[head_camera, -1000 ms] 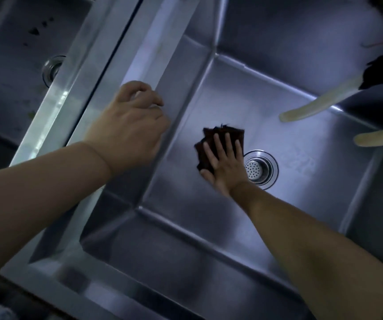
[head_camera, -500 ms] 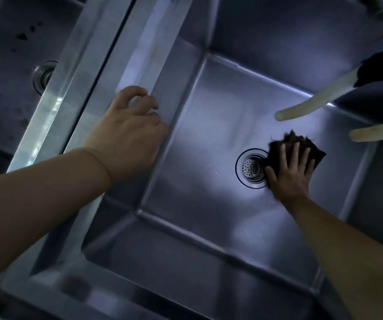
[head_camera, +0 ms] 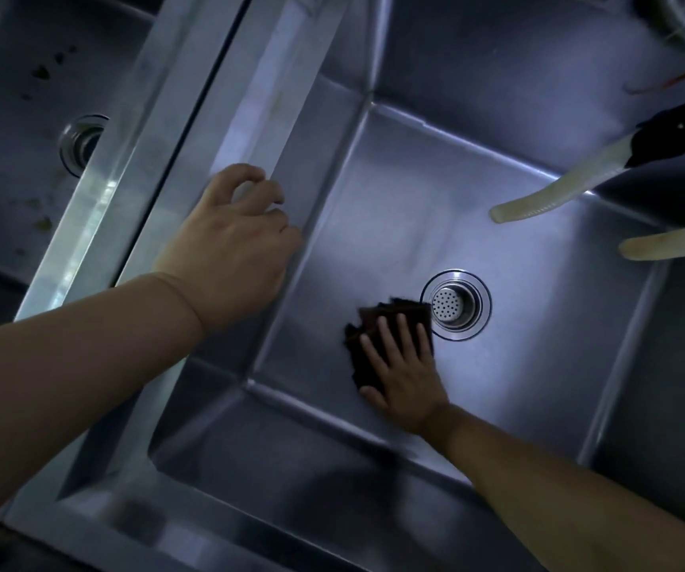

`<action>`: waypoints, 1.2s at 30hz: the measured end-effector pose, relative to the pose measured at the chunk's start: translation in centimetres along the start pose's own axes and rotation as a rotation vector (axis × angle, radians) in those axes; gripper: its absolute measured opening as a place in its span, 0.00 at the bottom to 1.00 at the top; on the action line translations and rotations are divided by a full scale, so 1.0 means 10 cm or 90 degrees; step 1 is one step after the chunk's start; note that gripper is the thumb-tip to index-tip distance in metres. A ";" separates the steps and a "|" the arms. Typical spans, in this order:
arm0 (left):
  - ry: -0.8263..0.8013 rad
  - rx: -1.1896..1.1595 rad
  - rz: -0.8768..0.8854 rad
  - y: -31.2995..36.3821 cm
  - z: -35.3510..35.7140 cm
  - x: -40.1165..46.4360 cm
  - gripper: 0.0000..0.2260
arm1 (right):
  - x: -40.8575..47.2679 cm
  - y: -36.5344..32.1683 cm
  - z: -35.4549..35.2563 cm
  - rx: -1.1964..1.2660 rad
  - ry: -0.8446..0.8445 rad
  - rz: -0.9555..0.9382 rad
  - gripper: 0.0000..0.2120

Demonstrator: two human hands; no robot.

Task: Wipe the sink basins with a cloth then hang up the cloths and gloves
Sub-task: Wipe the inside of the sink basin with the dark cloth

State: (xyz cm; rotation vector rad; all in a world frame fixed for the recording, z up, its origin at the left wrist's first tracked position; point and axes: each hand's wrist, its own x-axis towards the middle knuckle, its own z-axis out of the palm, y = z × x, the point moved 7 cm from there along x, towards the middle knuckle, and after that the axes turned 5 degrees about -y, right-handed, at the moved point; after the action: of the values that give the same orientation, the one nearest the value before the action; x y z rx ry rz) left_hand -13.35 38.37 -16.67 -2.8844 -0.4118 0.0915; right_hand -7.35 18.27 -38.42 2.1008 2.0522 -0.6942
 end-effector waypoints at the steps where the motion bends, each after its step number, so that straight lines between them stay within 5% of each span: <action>1: -0.003 0.000 -0.001 0.00 0.01 0.00 0.07 | 0.16 -0.02 -0.07 -0.016 0.010 -0.026 0.35; 5: -0.029 -0.008 -0.003 -0.02 0.05 -0.01 0.06 | 0.83 0.16 -0.41 -0.031 0.062 -0.036 0.36; 12: -0.020 -0.011 -0.014 -0.03 0.09 0.00 0.06 | 1.50 1.14 -0.82 -0.054 0.061 0.118 0.35; 18: -0.017 -0.018 -0.017 -0.04 0.11 0.00 0.08 | 1.15 2.14 -0.97 0.057 0.145 0.345 0.37; 24: -0.041 -0.022 -0.015 -0.06 0.14 0.00 0.07 | 1.38 1.96 -1.08 0.115 0.171 0.545 0.37; 36: -0.037 -0.045 -0.036 -0.07 0.10 0.03 0.10 | 2.13 0.62 -0.97 0.004 0.109 0.167 0.35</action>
State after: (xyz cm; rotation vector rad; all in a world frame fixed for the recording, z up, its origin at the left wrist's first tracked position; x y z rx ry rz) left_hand -13.37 39.34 -17.44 -2.9431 -0.5163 0.1540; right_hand 0.38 41.18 -39.80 2.4490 1.7994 -0.4989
